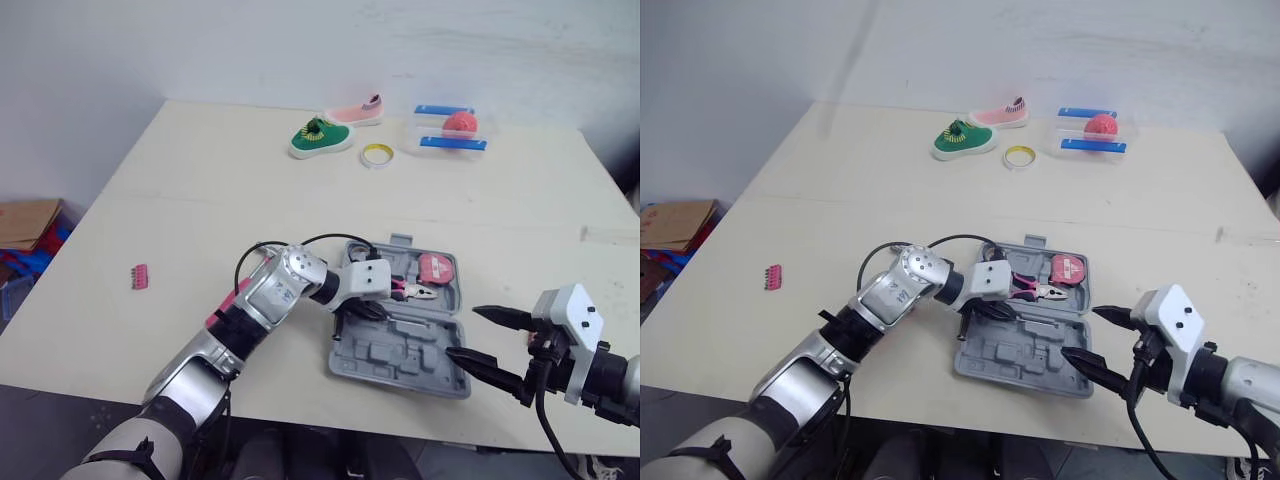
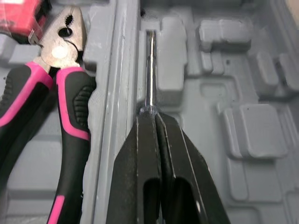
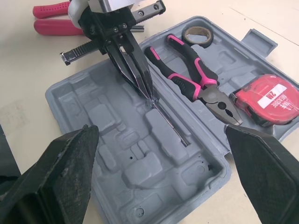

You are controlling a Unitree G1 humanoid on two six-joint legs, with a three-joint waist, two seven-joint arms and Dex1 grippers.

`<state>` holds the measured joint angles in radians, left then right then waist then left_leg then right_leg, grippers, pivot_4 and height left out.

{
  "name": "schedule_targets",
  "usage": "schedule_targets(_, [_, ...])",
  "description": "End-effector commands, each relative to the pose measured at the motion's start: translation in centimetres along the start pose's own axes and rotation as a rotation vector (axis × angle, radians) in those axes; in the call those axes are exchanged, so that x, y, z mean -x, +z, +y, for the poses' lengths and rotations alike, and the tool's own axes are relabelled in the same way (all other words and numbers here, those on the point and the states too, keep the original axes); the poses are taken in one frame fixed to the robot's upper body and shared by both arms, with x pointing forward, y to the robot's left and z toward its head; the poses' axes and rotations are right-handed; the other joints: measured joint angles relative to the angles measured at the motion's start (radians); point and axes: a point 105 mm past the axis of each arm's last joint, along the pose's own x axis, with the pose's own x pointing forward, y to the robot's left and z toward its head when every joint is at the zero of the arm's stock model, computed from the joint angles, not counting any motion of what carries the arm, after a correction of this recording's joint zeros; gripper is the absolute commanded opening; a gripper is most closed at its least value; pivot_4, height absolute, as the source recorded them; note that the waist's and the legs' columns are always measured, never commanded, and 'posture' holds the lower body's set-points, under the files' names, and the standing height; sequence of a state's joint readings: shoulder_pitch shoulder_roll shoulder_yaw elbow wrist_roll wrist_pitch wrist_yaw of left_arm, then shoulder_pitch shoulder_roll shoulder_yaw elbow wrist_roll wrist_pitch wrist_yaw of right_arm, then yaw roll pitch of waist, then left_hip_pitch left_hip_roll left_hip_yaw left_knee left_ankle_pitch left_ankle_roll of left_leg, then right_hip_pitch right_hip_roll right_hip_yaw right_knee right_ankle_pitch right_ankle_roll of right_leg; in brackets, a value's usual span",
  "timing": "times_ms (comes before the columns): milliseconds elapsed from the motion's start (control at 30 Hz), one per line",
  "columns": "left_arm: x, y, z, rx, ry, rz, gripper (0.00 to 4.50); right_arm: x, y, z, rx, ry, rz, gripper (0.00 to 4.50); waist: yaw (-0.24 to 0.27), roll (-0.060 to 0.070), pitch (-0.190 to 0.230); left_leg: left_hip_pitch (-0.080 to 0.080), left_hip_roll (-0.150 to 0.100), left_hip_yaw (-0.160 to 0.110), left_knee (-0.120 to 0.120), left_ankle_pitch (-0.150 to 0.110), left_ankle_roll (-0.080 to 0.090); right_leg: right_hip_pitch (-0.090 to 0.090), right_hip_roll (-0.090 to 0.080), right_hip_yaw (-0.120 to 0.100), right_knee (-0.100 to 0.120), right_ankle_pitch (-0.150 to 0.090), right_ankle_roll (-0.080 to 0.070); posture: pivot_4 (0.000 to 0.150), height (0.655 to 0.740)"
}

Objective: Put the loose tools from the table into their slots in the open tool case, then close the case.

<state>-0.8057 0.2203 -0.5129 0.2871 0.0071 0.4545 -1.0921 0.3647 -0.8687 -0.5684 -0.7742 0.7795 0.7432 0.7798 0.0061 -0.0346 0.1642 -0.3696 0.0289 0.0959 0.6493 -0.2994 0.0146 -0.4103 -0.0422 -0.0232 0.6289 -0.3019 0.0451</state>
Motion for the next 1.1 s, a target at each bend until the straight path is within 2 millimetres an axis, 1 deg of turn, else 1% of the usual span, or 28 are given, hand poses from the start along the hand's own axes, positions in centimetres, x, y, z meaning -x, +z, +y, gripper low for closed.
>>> schedule_targets(33, [3.7, 2.3, 0.1, 0.065, -0.006, -0.218, 0.25, 1.3, 0.7, -1.2, 0.016, -0.075, -0.033, 4.50, -0.005, 0.002, 0.001, -0.001, 0.000, 0.000, 0.000, 0.000, 0.000, -0.001, 0.000, 0.000, 0.000, 0.000, 0.000, 0.150, 0.7304])
schedule_targets(67, [6.5, 2.9, -0.2, 0.096, -0.001, -0.307, 0.53, 1.9, 0.7, -1.6, 0.006, -0.098, -0.035, 4.50, -0.010, 0.004, 0.004, -0.001, 0.000, 0.000, -0.001, 0.000, 0.000, -0.002, 0.000, 0.000, 0.001, 0.000, 0.000, 0.150, 0.7304])
schedule_targets(100, [8.3, 3.2, -0.5, 0.112, -0.001, -0.359, 0.81, 2.4, 0.7, -1.8, 0.000, -0.114, -0.036, 4.50, -0.015, 0.004, 0.007, -0.002, 0.000, 0.000, -0.001, 0.000, -0.001, -0.003, 0.000, 0.000, 0.002, 0.000, 0.000, 0.150, 0.7304])
schedule_targets(133, [9.7, 3.0, -1.0, 0.137, 0.004, -0.386, 1.30, 2.9, 0.7, -2.2, -0.012, -0.132, -0.036, 4.50, -0.020, 0.004, 0.008, -0.002, 0.001, 0.001, -0.001, 0.000, -0.002, -0.005, 0.000, 0.000, 0.005, 0.000, -0.001, 0.150, 0.7304])
schedule_targets(167, [10.4, 2.9, -1.3, 0.154, 0.009, -0.397, 1.64, 3.3, 0.6, -2.3, -0.020, -0.142, -0.036, 4.50, -0.021, 0.004, 0.008, -0.001, 0.001, 0.000, -0.001, 0.001, -0.005, -0.005, 0.001, -0.001, 0.007, -0.002, -0.002, 0.150, 0.7304])
schedule_targets(200, [11.5, 2.6, -1.7, 0.169, 0.032, -0.418, 2.15, 3.8, 0.5, -2.6, -0.033, -0.155, -0.032, 4.50, -0.022, 0.005, 0.008, 0.000, 0.002, 0.000, -0.002, 0.001, -0.007, -0.005, 0.001, -0.002, 0.009, -0.003, -0.004, 0.150, 0.7304])
schedule_targets(233, [13.1, 1.8, -2.3, 0.206, 0.091, -0.427, 2.54, 4.8, 0.2, -3.0, -0.047, -0.182, -0.020, 4.50, -0.019, 0.007, 0.008, 0.001, 0.002, -0.001, -0.002, 0.002, -0.009, -0.005, 0.001, -0.003, 0.009, -0.004, -0.004, 0.150, 0.7304])
schedule_targets(267, [15.5, 0.7, -2.4, 0.259, 0.209, -0.456, 3.04, 5.9, -0.3, -3.6, -0.065, -0.215, 0.001, 4.50, -0.017, 0.009, 0.008, 0.002, 0.001, -0.001, -0.003, 0.002, -0.009, -0.004, 0.001, -0.003, 0.010, -0.004, -0.003, 0.150, 0.7304])
schedule_targets(300, [17.1, -0.1, -2.7, 0.294, 0.294, -0.471, 3.20, 6.7, -0.6, -4.0, -0.077, -0.238, 0.015, 4.50, -0.019, 0.012, 0.008, 0.002, 0.001, -0.001, -0.003, 0.001, -0.009, -0.004, 0.001, -0.002, 0.009, -0.005, -0.003, 0.150, 0.7304])
schedule_targets(333, [18.6, -1.2, -2.8, 0.341, 0.395, -0.480, 3.90, 7.6, -1.0, -4.4, -0.088, -0.259, 0.032, 4.50, -0.018, 0.012, 0.008, 0.002, 0.001, -0.001, -0.003, 0.001, -0.009, -0.003, 0.000, -0.002, 0.009, -0.006, -0.002, 0.150, 0.7304])
schedule_targets(367, [20.4, -2.7, -2.9, 0.404, 0.517, -0.484, 4.12, 8.4, -1.3, -4.8, -0.105, -0.279, 0.049, 4.50, -0.017, 0.010, 0.009, 0.002, 0.001, -0.002, -0.002, 0.001, -0.010, -0.003, 0.001, -0.002, 0.010, -0.006, -0.001, 0.150, 0.7304])
schedule_targets(400, [22.2, -4.5, -3.3, 0.452, 0.634, -0.472, 4.41, 9.3, -1.8, -5.3, -0.118, -0.300, 0.069, 4.50, -0.018, 0.008, 0.011, 0.002, 0.001, -0.002, -0.002, -0.001, -0.008, -0.003, 0.001, -0.002, 0.010, -0.006, -0.001, 0.150, 0.7304])
schedule_targets(433, [23.8, -6.3, -4.2, 0.482, 0.745, -0.437, 4.41, 10.2, -2.1, -5.8, -0.128, -0.325, 0.086, 4.50, -0.018, 0.008, 0.011, 0.002, 0.001, -0.002, -0.002, -0.001, -0.007, -0.004, 0.000, -0.002, 0.009, -0.006, -0.001, 0.150, 0.7304])
schedule_targets(467, [25.1, -7.7, -5.3, 0.506, 0.828, -0.407, 4.41, 10.9, -2.4, -6.2, -0.135, -0.348, 0.098, 4.50, -0.021, 0.006, 0.012, 0.002, 0.001, -0.001, -0.002, -0.002, -0.006, -0.003, 0.000, -0.002, 0.009, -0.006, -0.001, 0.150, 0.7304])
schedule_targets(533, [28.0, -10.0, -8.3, 0.592, 0.958, -0.386, 4.41, 12.1, -3.2, -7.3, -0.154, -0.381, 0.116, 4.50, -0.030, 0.005, 0.012, 0.002, 0.001, -0.001, -0.002, -0.003, -0.005, -0.003, -0.001, -0.001, 0.006, -0.006, -0.001, 0.150, 0.7304])
schedule_targets(567, [28.9, -10.6, -9.3, 0.621, 0.997, -0.382, 4.41, 12.5, -3.5, -7.7, -0.159, -0.388, 0.121, 4.50, -0.030, 0.004, 0.013, 0.002, 0.001, -0.001, -0.002, -0.003, -0.004, -0.002, -0.001, -0.001, 0.005, -0.007, -0.002, 0.150, 0.7304])
schedule_targets(633, [30.8, -12.9, -11.0, 0.656, 1.121, -0.310, 4.41, 12.8, -4.3, -8.6, -0.168, -0.401, 0.130, 4.50, -0.028, 0.002, 0.014, 0.002, 0.001, -0.001, -0.002, -0.003, -0.004, -0.002, -0.002, -0.002, 0.001, -0.007, -0.004, 0.150, 0.7304])
schedule_targets(667, [31.3, -13.6, -11.5, 0.660, 1.162, -0.282, 4.41, 12.8, -4.6, -8.9, -0.168, -0.404, 0.135, 4.50, -0.026, 0.003, 0.014, 0.001, 0.001, -0.002, -0.003, -0.005, -0.007, -0.001, -0.002, -0.002, -0.002, -0.007, -0.009, 0.150, 0.7304])
schedule_targets(700, [32.3, -14.3, -12.0, 0.662, 1.229, -0.257, 4.41, 13.0, -4.9, -9.4, -0.168, -0.413, 0.142, 4.50, -0.018, 0.005, 0.016, 0.001, 0.001, -0.001, -0.003, -0.005, -0.007, -0.001, -0.003, -0.002, -0.003, -0.012, -0.020, 0.150, 0.7304])
schedule_targets(733, [33.4, -14.6, -12.7, 0.682, 1.274, -0.268, 4.41, 13.4, -5.3, -10.0, -0.175, -0.431, 0.143, 4.50, -0.013, 0.005, 0.016, 0.000, 0.001, -0.001, -0.002, -0.005, -0.006, -0.001, -0.004, -0.002, -0.004, -0.012, -0.021, 0.150, 0.7304])
schedule_targets(800, [34.9, -14.8, -13.9, 0.697, 1.323, -0.266, 4.41, 13.9, -5.8, -10.9, -0.179, -0.451, 0.149, 4.50, -0.007, 0.006, 0.016, 0.000, 0.001, 0.000, -0.003, -0.005, -0.006, -0.001, -0.004, -0.002, -0.006, -0.011, -0.022, 0.150, 0.7304])
schedule_targets(833, [35.2, -14.6, -14.2, 0.697, 1.327, -0.264, 4.41, 14.0, -6.0, -11.2, -0.178, -0.451, 0.153, 4.50, -0.007, 0.006, 0.017, 0.000, 0.001, 0.000, -0.003, -0.005, -0.006, -0.001, -0.004, -0.002, -0.006, -0.011, -0.022, 0.150, 0.7304])
schedule_targets(900, [35.2, -14.3, -14.2, 0.690, 1.334, -0.280, 4.41, 14.0, -5.9, -11.6, -0.170, -0.445, 0.152, 4.50, -0.006, 0.007, 0.017, 0.000, 0.001, 0.001, -0.006, -0.005, -0.006, -0.002, -0.005, -0.002, -0.007, -0.011, -0.022, 0.150, 0.7304])
schedule_targets(1033, [33.3, -13.7, -13.5, 0.679, 1.279, -0.262, 4.41, 13.0, -5.4, -12.1, -0.145, -0.419, 0.134, 4.50, -0.007, 0.009, 0.018, 0.000, 0.001, 0.001, -0.010, -0.006, -0.007, -0.003, -0.005, -0.003, -0.006, -0.011, -0.021, 0.150, 0.7304])
schedule_targets(1100, [32.9, -13.6, -13.1, 0.684, 1.273, -0.269, 4.41, 12.7, -5.3, -12.1, -0.132, -0.404, 0.135, 4.50, -0.008, 0.010, 0.018, 0.001, 0.001, 0.002, -0.013, -0.006, -0.008, -0.004, -0.005, -0.003, -0.005, -0.008, -0.017, 0.150, 0.7304])
